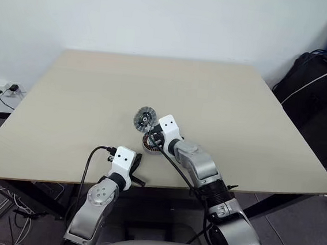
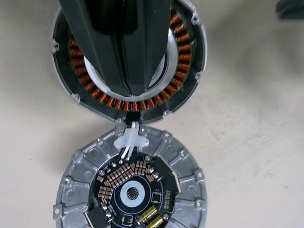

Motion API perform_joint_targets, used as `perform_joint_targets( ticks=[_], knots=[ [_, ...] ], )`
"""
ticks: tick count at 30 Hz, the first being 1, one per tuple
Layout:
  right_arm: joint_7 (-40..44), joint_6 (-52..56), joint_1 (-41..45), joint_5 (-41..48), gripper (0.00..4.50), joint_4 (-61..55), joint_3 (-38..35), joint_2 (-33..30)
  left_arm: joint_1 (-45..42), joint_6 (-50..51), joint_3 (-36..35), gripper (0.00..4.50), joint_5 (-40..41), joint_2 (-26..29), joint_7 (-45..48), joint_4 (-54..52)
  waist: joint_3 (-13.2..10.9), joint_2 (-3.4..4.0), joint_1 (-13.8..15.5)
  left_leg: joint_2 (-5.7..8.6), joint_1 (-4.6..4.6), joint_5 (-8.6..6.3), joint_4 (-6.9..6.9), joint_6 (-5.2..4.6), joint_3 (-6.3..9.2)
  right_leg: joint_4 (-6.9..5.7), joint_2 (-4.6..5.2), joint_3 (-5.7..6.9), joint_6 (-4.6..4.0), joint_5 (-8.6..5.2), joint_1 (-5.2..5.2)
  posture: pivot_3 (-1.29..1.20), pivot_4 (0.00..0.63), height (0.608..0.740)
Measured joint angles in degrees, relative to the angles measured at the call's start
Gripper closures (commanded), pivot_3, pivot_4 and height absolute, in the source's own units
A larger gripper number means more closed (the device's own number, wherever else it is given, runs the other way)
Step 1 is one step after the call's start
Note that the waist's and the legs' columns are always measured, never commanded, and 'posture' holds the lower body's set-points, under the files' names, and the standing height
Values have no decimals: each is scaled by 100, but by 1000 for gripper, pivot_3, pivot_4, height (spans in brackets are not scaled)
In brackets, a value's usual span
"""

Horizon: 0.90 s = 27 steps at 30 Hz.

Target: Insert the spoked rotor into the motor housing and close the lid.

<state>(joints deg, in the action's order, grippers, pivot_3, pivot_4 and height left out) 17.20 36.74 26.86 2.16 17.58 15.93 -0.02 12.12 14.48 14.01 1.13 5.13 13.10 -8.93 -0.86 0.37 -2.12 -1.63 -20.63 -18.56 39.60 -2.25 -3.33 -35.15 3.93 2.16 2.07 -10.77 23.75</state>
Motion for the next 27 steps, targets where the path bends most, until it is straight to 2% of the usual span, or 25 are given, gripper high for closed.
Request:
perform_joint_targets(
  ticks=[8,17,27],
  knots=[
    [24,-54,115,-129,4466,295,1,14,44,0,-3,4500,1,-2,-10,0,-2,3,1,0,-1,0,-1,0,0,1,0,0,0,0,0,0,0,740],
    [200,423,-607,-47,4466,-721,-34,-358,56,7,-7,4500,2,-3,-13,0,-3,3,4,0,0,0,0,0,1,1,0,0,21,-13,0,0,0,740],
    [104,588,-909,94,4466,-1204,-204,-371,4,26,-1,4500,1,4,73,9,-4,5,7,0,0,-1,-1,0,1,2,0,0,25,-16,0,0,0,740]
  ],
)
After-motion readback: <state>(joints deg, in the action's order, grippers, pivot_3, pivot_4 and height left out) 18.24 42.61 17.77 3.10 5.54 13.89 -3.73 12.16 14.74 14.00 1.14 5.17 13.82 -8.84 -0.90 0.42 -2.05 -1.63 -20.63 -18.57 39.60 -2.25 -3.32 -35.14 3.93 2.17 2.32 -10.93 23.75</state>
